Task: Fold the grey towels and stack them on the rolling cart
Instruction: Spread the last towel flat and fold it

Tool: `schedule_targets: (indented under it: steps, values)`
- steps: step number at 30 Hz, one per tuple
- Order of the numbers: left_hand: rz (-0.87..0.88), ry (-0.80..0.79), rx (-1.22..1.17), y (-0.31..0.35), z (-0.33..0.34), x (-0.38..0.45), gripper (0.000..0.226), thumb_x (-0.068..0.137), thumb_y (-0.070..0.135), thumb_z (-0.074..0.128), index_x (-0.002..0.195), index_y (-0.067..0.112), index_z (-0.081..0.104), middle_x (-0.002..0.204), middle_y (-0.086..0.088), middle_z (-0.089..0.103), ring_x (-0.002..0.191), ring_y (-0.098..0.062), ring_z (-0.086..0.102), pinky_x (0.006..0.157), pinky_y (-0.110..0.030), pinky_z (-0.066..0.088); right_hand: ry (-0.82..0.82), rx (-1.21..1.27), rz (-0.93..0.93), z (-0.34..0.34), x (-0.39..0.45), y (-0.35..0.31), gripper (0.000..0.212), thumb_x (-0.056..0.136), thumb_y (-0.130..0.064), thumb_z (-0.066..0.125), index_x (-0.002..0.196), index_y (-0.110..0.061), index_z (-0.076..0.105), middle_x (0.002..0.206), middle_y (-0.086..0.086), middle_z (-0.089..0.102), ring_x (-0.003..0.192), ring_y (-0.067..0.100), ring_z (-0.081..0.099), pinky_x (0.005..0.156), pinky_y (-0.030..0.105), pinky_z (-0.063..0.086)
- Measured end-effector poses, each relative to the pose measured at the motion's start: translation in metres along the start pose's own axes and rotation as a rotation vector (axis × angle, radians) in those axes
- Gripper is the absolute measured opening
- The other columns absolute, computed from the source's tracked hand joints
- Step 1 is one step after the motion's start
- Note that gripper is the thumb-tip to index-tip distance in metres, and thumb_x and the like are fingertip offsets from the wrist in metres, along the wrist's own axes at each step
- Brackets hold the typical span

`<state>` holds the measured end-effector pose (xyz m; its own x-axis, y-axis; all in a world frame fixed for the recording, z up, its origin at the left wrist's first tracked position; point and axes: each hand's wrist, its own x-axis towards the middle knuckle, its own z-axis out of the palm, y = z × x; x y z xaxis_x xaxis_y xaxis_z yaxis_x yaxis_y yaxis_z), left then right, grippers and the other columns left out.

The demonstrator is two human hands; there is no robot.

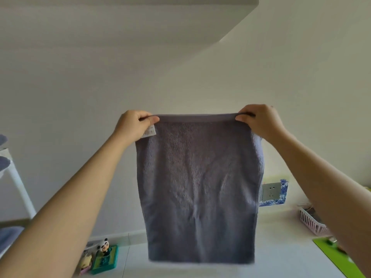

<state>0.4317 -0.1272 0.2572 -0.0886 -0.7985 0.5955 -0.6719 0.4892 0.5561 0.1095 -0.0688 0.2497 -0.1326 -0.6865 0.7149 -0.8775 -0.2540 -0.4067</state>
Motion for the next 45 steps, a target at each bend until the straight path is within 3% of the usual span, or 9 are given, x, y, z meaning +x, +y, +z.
schedule_targets:
  steps: [4, 8, 13, 18, 24, 29, 34, 38, 45]
  values:
    - [0.045, -0.06, -0.07, 0.022, -0.033, -0.028, 0.01, 0.089, 0.029, 0.064, 0.08, 0.026, 0.069, 0.069, -0.001, 0.062, 0.055, -0.008, 0.053, 0.044, -0.014, 0.043, -0.059, 0.045, -0.042, -0.036, -0.018, -0.015, 0.01, 0.086, -0.023, 0.065, 0.093, -0.02, 0.072, 0.083, -0.004, 0.063, 0.083, 0.013, 0.054, 0.07, 0.023, 0.035]
    - [-0.071, -0.296, -0.141, 0.027, -0.045, -0.083, 0.011, 0.087, 0.022, 0.065, 0.079, 0.025, 0.071, 0.068, 0.003, 0.067, 0.053, -0.002, 0.058, 0.046, -0.017, 0.049, -0.314, 0.06, -0.037, -0.059, -0.062, -0.013, 0.008, 0.085, -0.023, 0.066, 0.081, -0.029, 0.066, 0.083, -0.008, 0.065, 0.081, 0.011, 0.056, 0.07, 0.025, 0.038]
    - [-0.258, -0.573, -0.158, 0.002, -0.019, -0.178, 0.01, 0.084, 0.021, 0.068, 0.077, 0.022, 0.074, 0.063, 0.003, 0.069, 0.055, -0.005, 0.061, 0.049, -0.02, 0.047, -0.675, 0.07, -0.008, -0.05, -0.154, 0.013, 0.031, 0.082, -0.02, 0.069, 0.065, -0.044, 0.059, 0.064, -0.032, 0.06, 0.066, -0.014, 0.054, 0.063, 0.004, 0.036]
    - [-0.399, -0.849, -0.079, -0.044, 0.036, -0.29, 0.023, 0.087, 0.025, 0.067, 0.066, 0.033, 0.071, 0.058, 0.009, 0.059, 0.054, -0.002, 0.051, 0.055, -0.02, 0.039, -0.986, -0.022, 0.054, -0.014, -0.261, 0.049, 0.028, 0.083, -0.029, 0.067, 0.068, -0.049, 0.056, 0.07, -0.026, 0.062, 0.076, -0.006, 0.056, 0.067, 0.005, 0.037]
    - [-0.611, -1.034, -0.105, -0.092, 0.087, -0.395, 0.015, 0.085, 0.027, 0.069, 0.072, 0.022, 0.073, 0.058, 0.013, 0.06, 0.058, 0.001, 0.05, 0.062, -0.019, 0.038, -1.23, -0.021, 0.21, 0.033, -0.372, 0.09, 0.03, 0.082, -0.033, 0.067, 0.058, -0.046, 0.053, 0.062, -0.031, 0.057, 0.07, -0.002, 0.053, 0.066, 0.007, 0.037]
    - [-0.639, -1.046, -0.058, -0.114, 0.113, -0.416, 0.025, 0.085, 0.027, 0.068, 0.061, 0.026, 0.065, 0.054, 0.012, 0.051, 0.055, -0.001, 0.042, 0.058, -0.02, 0.034, -1.256, -0.014, 0.277, 0.061, -0.398, 0.106, 0.019, 0.083, -0.037, 0.066, 0.068, -0.044, 0.056, 0.072, -0.021, 0.059, 0.073, 0.0, 0.053, 0.066, 0.01, 0.038]
    - [-0.596, -0.893, 0.07, -0.132, 0.141, -0.392, 0.019, 0.082, 0.038, 0.07, 0.067, 0.025, 0.069, 0.063, 0.01, 0.063, 0.062, -0.005, 0.054, 0.058, -0.021, 0.038, -1.116, -0.071, 0.392, 0.1, -0.386, 0.12, 0.01, 0.085, -0.042, 0.064, 0.081, -0.032, 0.063, 0.085, -0.004, 0.065, 0.083, 0.016, 0.057, 0.074, 0.026, 0.044]
    - [-0.667, -0.707, 0.139, -0.15, 0.168, -0.389, 0.023, 0.082, 0.046, 0.067, 0.08, 0.023, 0.067, 0.081, 0.009, 0.065, 0.076, -0.009, 0.059, 0.063, -0.024, 0.042, -1.063, -0.188, 0.422, 0.127, -0.385, 0.132, 0.021, 0.085, -0.053, 0.058, 0.095, -0.035, 0.063, 0.095, -0.009, 0.066, 0.097, 0.015, 0.053, 0.095, 0.032, 0.029]
    - [-0.965, -0.574, -0.129, -0.183, 0.178, -0.431, 0.036, 0.081, 0.018, 0.074, 0.107, 0.017, 0.049, 0.104, 0.002, 0.053, 0.099, -0.017, 0.053, 0.077, -0.024, 0.038, -1.022, -0.062, 0.832, 0.128, -0.415, 0.158, 0.058, 0.074, -0.04, 0.076, 0.12, -0.013, 0.053, 0.119, 0.009, 0.059, 0.105, 0.025, 0.055, 0.08, 0.028, 0.042]
